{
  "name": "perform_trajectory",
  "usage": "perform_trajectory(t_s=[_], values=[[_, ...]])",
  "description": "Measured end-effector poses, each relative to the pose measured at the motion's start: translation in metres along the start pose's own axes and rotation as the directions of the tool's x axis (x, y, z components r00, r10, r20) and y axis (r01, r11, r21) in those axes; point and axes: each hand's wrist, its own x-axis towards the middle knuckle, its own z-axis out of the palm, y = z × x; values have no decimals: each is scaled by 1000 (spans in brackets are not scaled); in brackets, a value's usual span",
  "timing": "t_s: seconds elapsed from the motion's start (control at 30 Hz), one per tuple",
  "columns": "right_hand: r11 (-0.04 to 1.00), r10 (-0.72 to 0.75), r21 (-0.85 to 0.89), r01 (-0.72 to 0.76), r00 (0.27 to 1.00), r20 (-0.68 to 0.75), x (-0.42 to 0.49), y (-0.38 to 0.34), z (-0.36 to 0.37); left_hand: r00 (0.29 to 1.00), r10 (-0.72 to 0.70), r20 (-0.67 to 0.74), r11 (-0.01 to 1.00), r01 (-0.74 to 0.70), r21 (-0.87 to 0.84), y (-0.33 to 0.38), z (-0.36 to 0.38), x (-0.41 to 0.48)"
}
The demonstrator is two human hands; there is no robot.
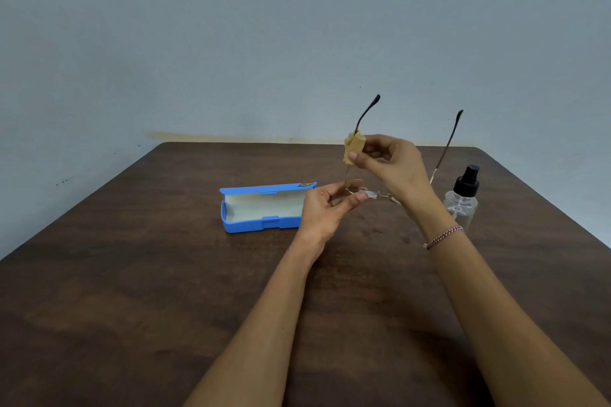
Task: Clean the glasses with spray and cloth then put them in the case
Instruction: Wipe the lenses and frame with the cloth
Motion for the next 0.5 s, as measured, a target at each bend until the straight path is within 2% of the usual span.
perform_trajectory(t_s=[0.1,0.2,0.27,0.4,0.5], values=[[999,17,26,-18,999,43,0,1,-1,1000,10,-11,999,-10,40,0,0,0],[991,53,-127,-32,984,169,-3,4,2,997,62,-51,994,-57,92,0,-2,2],[980,60,-197,-21,979,196,-4,4,4,992,102,-77,985,-89,151,-2,-2,3],[978,41,-207,-9,988,149,-4,3,3,983,137,-122,959,-101,265,-1,2,2],[994,22,-107,-22,1000,2,-5,2,7,980,137,-146,948,-87,305,2,5,0]])
